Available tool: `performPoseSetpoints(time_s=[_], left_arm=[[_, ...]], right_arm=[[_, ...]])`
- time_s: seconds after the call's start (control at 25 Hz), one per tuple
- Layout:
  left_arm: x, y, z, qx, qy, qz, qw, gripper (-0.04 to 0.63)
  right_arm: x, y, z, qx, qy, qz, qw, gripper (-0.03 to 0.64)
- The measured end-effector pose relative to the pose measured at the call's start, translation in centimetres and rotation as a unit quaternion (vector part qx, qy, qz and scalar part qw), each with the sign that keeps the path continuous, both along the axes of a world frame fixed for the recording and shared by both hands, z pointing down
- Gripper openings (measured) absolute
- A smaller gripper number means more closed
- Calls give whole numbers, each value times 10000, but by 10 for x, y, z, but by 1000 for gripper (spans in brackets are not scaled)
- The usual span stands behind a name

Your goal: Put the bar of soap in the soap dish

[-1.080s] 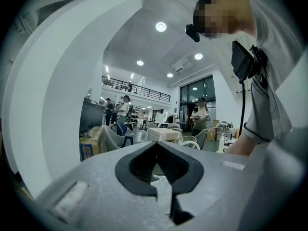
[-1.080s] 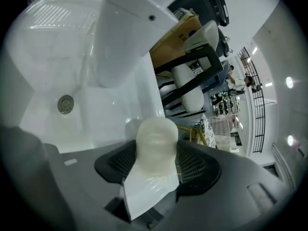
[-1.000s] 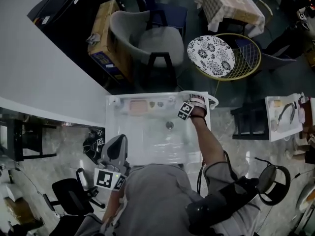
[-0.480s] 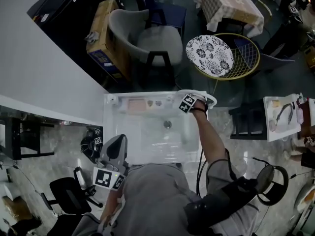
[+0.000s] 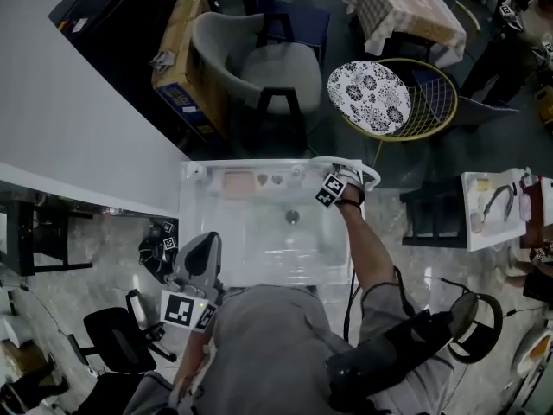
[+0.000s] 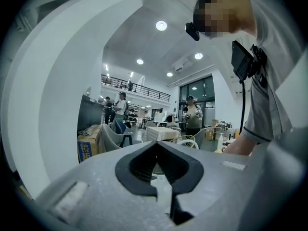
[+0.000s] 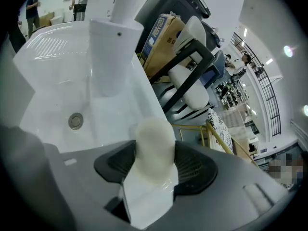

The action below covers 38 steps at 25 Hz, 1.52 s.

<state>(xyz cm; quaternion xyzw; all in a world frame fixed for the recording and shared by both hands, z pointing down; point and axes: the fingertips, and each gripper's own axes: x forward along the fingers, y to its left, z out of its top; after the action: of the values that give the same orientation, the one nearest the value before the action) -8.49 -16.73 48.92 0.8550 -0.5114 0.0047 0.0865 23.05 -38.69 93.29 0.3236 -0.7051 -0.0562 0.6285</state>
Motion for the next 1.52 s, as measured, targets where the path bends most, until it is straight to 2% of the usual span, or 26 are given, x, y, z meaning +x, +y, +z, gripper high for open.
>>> performPoseSetpoints(time_s=[0.08, 0.16, 0.28, 0.48, 0.68, 0.84, 1.16, 1.28, 1.4, 1.52], left_arm=[[4, -1, -1, 11, 19, 44, 10000, 0], [9, -1, -1, 20, 32, 111, 9999, 0], [13, -1, 0, 4, 48, 182, 9998, 0], [16, 1, 0, -1, 44, 212, 9998, 0], [6, 1, 1, -8, 30, 93, 10000, 0], [5, 1, 1, -4, 50, 84, 10000, 0], [-2, -5, -6, 121, 152, 50, 9998, 0], [-1, -7, -9, 173, 253, 110, 9995, 0], [2, -8, -10, 246, 347, 196, 9989, 0], [2, -8, -13, 332, 432, 256, 9982, 0]], right_arm=[[-6, 6, -4, 195, -106, -28, 9997, 230], [-14, 12, -7, 291, -154, -106, 9994, 109], [-19, 13, -3, 188, -38, -127, 9997, 107], [-9, 10, 13, -89, 544, -212, 9983, 103], [-10, 4, 12, -299, 359, -205, 9987, 110], [-9, 5, 12, -285, 350, -126, 9989, 110], [-10, 23, 3, -321, -212, 389, 9985, 111], [-12, 34, -10, -301, -569, 649, 9958, 112], [-18, 48, -31, -248, -1202, 1075, 9866, 112], [-26, 64, -64, -112, -1989, 1547, 9677, 112]])
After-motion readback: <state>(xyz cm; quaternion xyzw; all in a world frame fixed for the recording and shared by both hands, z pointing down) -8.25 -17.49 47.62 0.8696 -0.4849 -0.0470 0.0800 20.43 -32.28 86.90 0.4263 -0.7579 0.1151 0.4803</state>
